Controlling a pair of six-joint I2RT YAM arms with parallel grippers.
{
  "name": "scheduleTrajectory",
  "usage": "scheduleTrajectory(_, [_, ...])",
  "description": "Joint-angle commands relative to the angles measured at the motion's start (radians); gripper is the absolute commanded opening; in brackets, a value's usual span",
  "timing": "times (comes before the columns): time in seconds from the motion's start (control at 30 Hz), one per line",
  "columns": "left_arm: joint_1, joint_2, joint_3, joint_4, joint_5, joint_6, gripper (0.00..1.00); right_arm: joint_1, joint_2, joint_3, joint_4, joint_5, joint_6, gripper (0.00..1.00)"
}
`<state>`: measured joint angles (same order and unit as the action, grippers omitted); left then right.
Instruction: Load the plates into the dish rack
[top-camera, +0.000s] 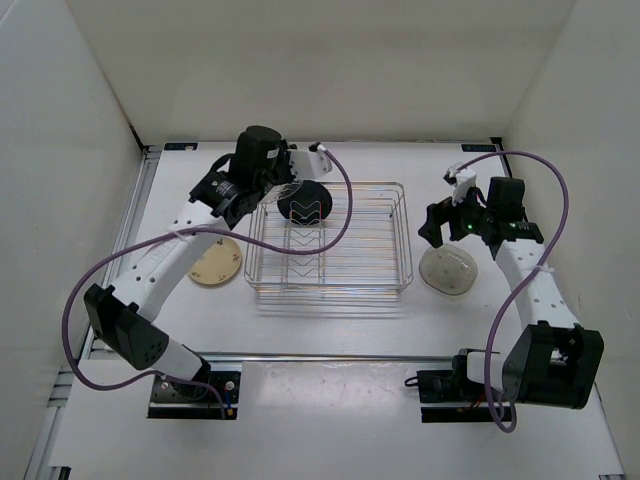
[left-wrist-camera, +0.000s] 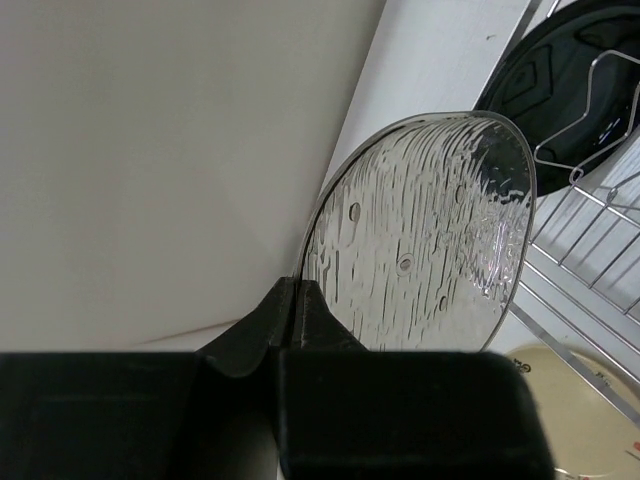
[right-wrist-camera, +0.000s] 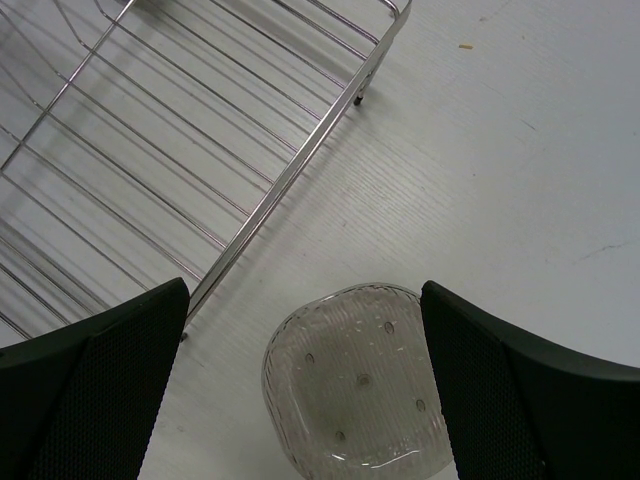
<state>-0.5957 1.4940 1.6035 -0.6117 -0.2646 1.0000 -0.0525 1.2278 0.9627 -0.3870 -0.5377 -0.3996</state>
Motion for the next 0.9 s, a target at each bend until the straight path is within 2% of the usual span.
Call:
scheduleTrajectory(0.0, [-0.036,-0.024,-0.019,0.052,-0.039,0.089,0.1,-0.006,0.002,0.005,0.031,0.004,0.002,1.0])
scheduleTrajectory(0.17, [-0.078,-0.005,-0.066,0.052,-0.025,0.121,0.1,-0.006,0.012,0.005,0.031,0.013,0.002,1.0])
scheduleTrajectory(0.47, [-0.131,0.074,-0.044,0.079,0.005,0.154,0.1,-0.015,0.021,0.005,0.031,-0.028,0.002,1.0])
scheduleTrajectory(0.87, [-0.141,0.158,-0.007,0.138,0.041,0.209,0.1,-0.015,-0.01,-0.004,0.031,-0.047,-0.007,1.0])
